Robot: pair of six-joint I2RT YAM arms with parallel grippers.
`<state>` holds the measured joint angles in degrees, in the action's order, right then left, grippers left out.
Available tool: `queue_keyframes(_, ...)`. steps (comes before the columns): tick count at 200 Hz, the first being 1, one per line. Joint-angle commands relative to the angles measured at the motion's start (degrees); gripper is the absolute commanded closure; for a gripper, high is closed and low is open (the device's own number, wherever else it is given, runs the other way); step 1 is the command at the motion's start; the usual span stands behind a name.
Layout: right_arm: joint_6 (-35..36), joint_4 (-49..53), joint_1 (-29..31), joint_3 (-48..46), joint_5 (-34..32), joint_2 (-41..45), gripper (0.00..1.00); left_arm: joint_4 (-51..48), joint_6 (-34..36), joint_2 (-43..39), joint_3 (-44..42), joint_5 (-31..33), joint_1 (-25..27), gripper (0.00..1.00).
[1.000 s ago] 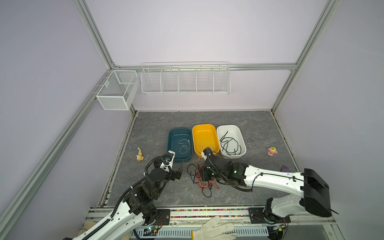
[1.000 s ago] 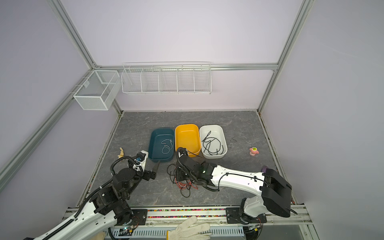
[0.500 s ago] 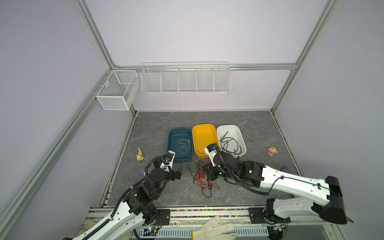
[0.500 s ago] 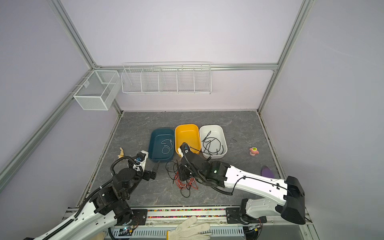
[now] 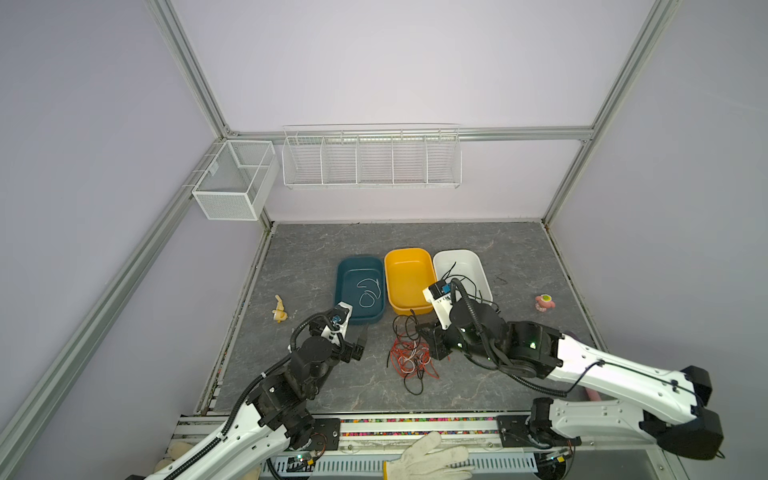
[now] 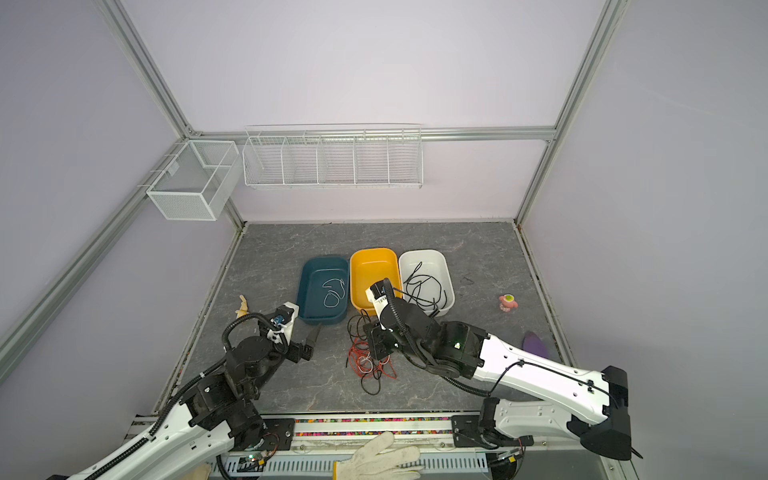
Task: Untangle the cables
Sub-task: 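Lift the black cable with the right gripper toward the white tub while the left shifts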
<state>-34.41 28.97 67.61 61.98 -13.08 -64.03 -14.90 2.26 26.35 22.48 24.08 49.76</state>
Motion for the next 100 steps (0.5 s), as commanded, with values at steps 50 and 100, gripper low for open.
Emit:
queue_keyframes(50,1.6,6.9,-0.2,-0.6,-9.7,5.0,0.93,-0.9,5.9,1.3,-0.5,-11.1,0.0,0.01)
queue_keyframes(100,4.0,12.2,-5.4,-2.6,-12.9,10.5,0.94,-1.3,7.5,2.7,-0.1,-15.3,0.5,0.01)
